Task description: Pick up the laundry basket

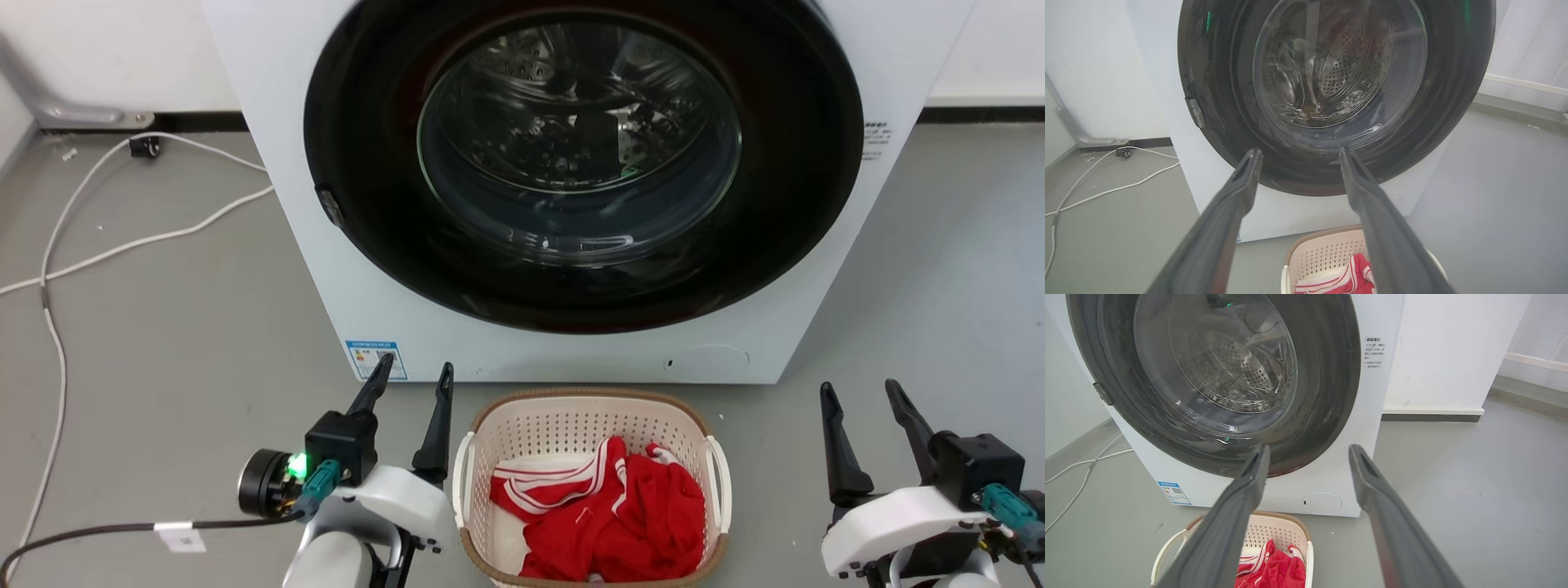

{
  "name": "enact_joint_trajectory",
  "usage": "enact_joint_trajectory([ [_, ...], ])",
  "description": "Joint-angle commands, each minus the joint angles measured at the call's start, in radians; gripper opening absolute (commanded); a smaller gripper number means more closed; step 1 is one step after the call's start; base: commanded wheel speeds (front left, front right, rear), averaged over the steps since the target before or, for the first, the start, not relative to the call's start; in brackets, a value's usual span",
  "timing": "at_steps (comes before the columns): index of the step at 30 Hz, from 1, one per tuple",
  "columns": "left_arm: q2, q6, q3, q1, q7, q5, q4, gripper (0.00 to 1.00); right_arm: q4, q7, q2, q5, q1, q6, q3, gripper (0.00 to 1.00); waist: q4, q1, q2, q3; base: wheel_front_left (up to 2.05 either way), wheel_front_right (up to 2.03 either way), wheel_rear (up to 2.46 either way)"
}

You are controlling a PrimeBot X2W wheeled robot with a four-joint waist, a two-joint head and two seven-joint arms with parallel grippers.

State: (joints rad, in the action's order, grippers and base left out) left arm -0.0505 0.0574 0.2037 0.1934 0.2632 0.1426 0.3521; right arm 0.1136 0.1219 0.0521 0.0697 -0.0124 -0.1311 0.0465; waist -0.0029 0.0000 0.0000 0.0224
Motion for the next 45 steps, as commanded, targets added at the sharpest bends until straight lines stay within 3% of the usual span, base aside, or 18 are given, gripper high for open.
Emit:
enact_joint_trajectory([
  [1,0.000,0.000,0.006,0.030,0.002,-0.006,0.019,1.00,0.009,-0.008,-0.003,-0.005,-0.020,0.000,0.010,1.00,-0.004,0.0000,0.0000,0.034,0.00,0.00,0.00],
  [10,0.000,0.008,0.027,0.146,0.002,0.000,0.175,1.00,0.108,-0.026,-0.002,-0.001,-0.097,0.001,0.045,1.00,-0.029,0.0000,0.0000,0.211,0.00,0.00,0.00],
  [24,-0.022,0.065,0.034,0.382,-0.003,0.062,0.532,1.00,0.402,0.013,-0.002,0.041,-0.321,0.001,-0.002,1.00,-0.066,0.0000,0.0000,0.503,0.00,0.00,0.00],
  [34,-0.057,0.074,0.091,0.580,-0.038,0.140,0.718,1.00,0.693,0.038,-0.001,0.110,-0.566,0.001,-0.100,1.00,-0.087,0.0000,0.0000,0.696,0.00,0.00,0.00],
  [45,-0.129,0.074,0.227,0.751,-0.177,0.312,0.761,1.00,0.927,-0.007,-0.001,0.211,-0.815,0.001,-0.264,1.00,-0.100,0.0000,0.0000,0.812,0.00,0.00,0.00],
])
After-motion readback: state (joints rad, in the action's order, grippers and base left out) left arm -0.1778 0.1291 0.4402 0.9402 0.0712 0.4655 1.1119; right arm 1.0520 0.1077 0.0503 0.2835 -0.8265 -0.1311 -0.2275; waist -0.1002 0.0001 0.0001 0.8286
